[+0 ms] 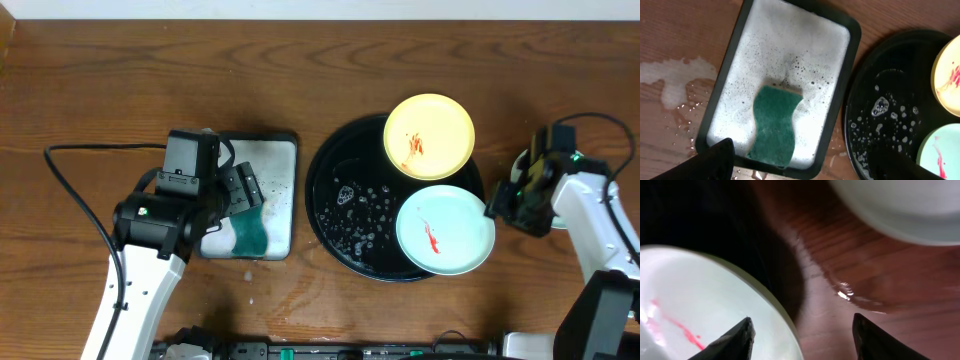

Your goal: Clean dirty plates on tray and stack at the side

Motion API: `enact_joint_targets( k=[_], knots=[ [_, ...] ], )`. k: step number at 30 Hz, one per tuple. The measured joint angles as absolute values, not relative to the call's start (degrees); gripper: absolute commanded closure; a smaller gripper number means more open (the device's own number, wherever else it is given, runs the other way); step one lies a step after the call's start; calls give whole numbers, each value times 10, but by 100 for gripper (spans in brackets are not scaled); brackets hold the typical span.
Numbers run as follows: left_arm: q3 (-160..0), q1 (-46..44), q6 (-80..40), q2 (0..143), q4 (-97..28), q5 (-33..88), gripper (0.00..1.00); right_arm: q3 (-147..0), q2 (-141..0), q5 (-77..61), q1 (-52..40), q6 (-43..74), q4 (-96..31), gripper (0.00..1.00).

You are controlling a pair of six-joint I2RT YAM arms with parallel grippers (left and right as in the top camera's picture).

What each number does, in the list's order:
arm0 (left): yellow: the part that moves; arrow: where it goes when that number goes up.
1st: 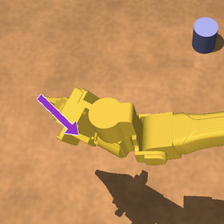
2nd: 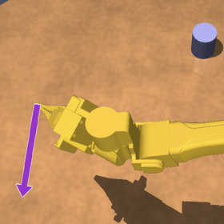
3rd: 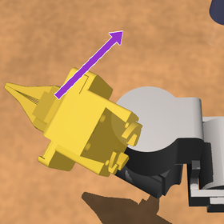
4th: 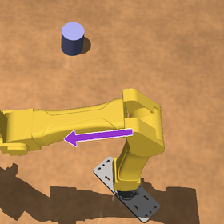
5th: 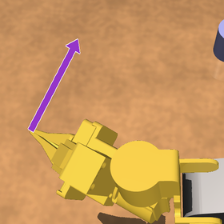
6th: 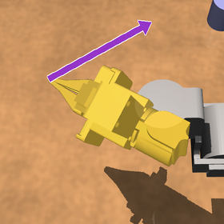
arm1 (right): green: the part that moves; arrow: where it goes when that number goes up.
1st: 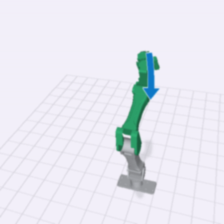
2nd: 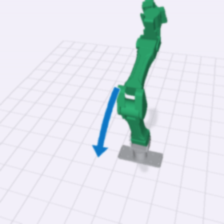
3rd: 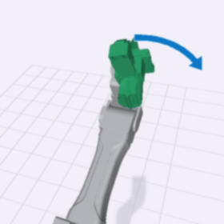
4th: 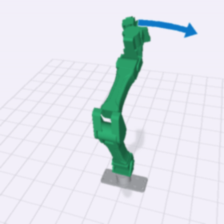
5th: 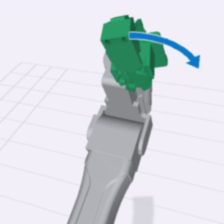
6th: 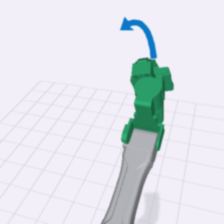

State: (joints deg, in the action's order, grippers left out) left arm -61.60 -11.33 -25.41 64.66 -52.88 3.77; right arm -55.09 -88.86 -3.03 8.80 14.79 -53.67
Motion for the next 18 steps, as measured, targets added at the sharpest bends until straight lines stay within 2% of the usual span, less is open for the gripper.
enact_joint_targets(
  k=[1, 3, 5, 13, 18],
  knots=[
    [-616, -113, -254, 647, -529, 37, 15, -535, -889, -34, 84, 147, -524, 57],
    [-616, -113, -254, 647, -529, 37, 15, -510, -889, -41, 78, 147, -511, 83],
    [-616, -113, -254, 647, -529, 37, 15, -496, -889, -46, 76, 148, -512, 99],
    [-616, -113, -254, 647, -529, 37, 15, -498, -874, -114, 72, 114, -521, 99],
    [-616, -113, -254, 647, -529, 37, 15, -499, -833, -184, 33, 100, -514, 99]
  ],
)
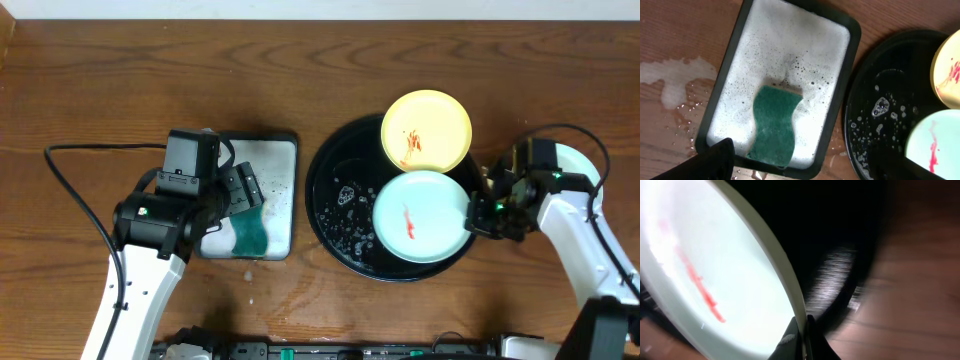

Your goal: Clean dirty plates on tray and stack at the side

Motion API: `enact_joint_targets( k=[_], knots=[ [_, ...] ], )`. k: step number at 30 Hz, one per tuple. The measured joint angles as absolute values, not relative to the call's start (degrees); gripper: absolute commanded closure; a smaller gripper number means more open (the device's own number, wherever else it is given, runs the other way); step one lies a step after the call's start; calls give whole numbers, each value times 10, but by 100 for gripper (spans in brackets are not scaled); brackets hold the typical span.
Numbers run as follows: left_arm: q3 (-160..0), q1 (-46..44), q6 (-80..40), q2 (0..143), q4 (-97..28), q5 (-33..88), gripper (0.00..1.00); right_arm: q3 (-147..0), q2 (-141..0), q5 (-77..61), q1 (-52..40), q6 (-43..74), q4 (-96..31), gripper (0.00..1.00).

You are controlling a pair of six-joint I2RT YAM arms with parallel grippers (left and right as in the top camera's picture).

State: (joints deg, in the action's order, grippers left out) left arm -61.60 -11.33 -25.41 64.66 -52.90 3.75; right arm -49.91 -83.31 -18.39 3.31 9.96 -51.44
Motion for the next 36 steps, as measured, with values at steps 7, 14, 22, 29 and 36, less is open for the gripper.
enact_joint_targets(
  k=[7, 14, 22, 29, 36],
  knots=[
    [-616, -113, -254, 647, -529, 37, 15, -501, -831, -187, -84, 171, -432, 99],
    [-616, -113, -254, 647, -529, 37, 15, -501, -881, -103, -183, 302, -366, 90],
    [-616, -113, -255, 647, -529, 39, 15, -526, -881, -85, -180, 292, -436, 65],
    [-615, -114, -255, 653, -534, 46, 22, -642, -822, -80, -148, 145, -518, 61],
    [-554, -114, -259, 747, -491, 25, 29, -670, -749, -79, -142, 94, -522, 58]
  ],
)
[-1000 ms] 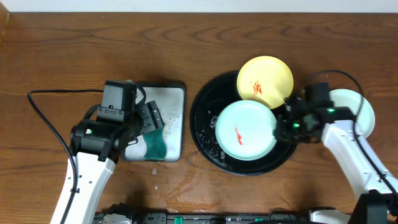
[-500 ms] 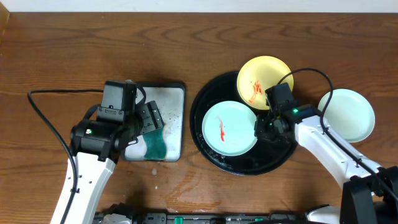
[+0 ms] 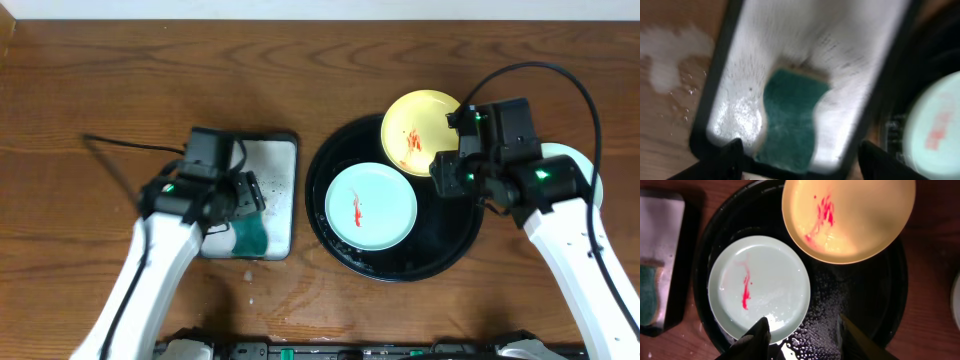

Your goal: Clean dirty plates on tray and stack at the side

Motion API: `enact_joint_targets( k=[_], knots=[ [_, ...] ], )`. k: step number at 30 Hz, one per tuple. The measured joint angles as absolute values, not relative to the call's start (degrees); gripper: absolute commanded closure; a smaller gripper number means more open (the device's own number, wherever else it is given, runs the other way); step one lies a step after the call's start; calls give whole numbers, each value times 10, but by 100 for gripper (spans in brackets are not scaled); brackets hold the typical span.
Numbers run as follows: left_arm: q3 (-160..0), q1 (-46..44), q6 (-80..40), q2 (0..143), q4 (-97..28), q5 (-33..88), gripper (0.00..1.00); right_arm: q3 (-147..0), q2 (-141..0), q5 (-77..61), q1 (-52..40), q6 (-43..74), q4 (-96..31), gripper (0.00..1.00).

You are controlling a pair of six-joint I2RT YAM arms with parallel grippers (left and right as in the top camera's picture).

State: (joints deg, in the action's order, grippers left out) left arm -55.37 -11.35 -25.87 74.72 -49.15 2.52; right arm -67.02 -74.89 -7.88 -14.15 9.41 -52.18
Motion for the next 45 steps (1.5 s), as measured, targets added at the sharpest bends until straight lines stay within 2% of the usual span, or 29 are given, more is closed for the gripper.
enact_joint_targets(
  k=[3, 6, 10, 17, 18, 22, 24, 27, 31, 35, 39, 45],
  knots=[
    [-523, -114, -272, 816, -462, 23, 34, -670, -746, -79, -142, 87, -531, 59],
    [-513, -114, -291, 886, -435, 23, 49, -670, -746, -79, -142, 84, -545, 59],
    [-515, -114, -302, 954, -398, 37, 92, -670, -746, -79, -142, 83, -549, 58],
    [-531, -114, -298, 970, -402, 57, 93, -670, -746, -79, -142, 83, -551, 58],
    [-535, -114, -296, 971, -407, 57, 90, -670, -746, -79, -142, 83, -551, 59],
    [-552, -114, -276, 970, -439, 57, 54, -670, -746, -79, -142, 83, -553, 58],
    [-556, -114, -268, 957, -447, 58, 47, -670, -746, -79, -142, 83, -553, 58],
    [-561, -114, -265, 934, -456, 58, 45, -670, -746, -79, -142, 83, -557, 58],
    [-559, -117, -265, 926, -453, 60, 50, -670, -746, -79, -142, 83, -564, 58],
    [-520, -131, -269, 926, -402, 62, 66, -670, -746, -79, -142, 83, -570, 58],
    [-482, -140, -273, 921, -349, 56, 92, -670, -754, -79, -142, 85, -575, 57],
    [-479, -143, -262, 915, -350, 44, 92, -655, -798, -79, -142, 86, -567, 59]
  ],
)
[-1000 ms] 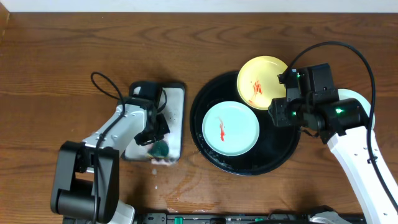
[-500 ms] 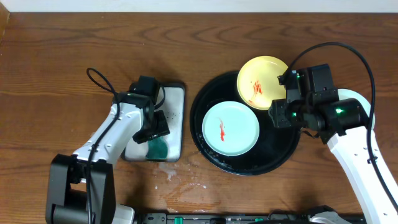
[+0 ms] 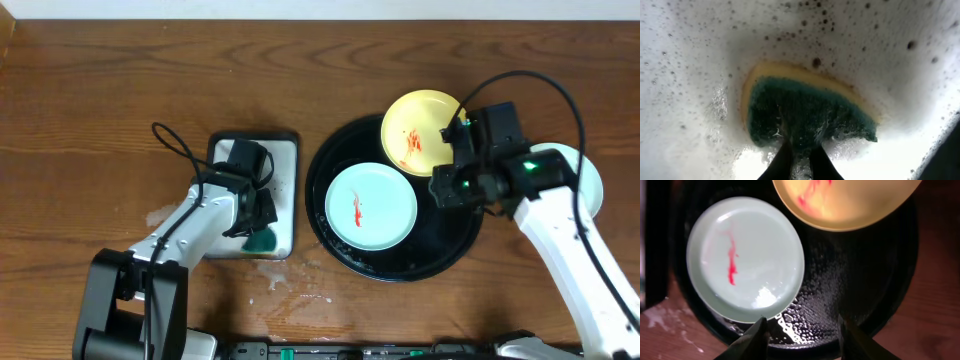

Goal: Clean dirty plates on tray and stack at the side
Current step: 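Grasp the green sponge again with the left gripper, then scrub the second pale green plate with the sponge in the left gripper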

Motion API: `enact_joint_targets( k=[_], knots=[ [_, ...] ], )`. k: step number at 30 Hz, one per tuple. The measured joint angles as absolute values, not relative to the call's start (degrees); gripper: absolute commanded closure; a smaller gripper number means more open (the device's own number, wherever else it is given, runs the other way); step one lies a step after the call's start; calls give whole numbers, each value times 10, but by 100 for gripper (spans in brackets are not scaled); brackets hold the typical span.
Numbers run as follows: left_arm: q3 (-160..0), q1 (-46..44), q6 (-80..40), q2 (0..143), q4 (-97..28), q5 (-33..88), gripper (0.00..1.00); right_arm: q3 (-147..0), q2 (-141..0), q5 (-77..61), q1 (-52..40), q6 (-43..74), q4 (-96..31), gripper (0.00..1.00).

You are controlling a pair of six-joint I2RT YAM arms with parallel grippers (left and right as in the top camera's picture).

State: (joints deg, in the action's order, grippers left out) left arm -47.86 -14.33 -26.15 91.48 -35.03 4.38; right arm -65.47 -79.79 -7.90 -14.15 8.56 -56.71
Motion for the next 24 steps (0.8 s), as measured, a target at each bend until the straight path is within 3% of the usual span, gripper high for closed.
enact_joint_targets(
  k=[8, 13, 21, 24],
  knots=[
    [-594, -145, -240, 914, -510, 44, 92, -642, -867, -79, -138, 88, -519, 63],
    [-678, -164, -237, 890, -531, 84, 92, -642, -928, -82, -136, 87, -496, 64],
    [-689, -244, -256, 871, -476, 154, 93, -642, -1039, -161, -135, 48, -463, 75],
    [-689, -274, -272, 873, -443, 163, 93, -642, -1065, -169, -135, 47, -446, 89]
  ],
)
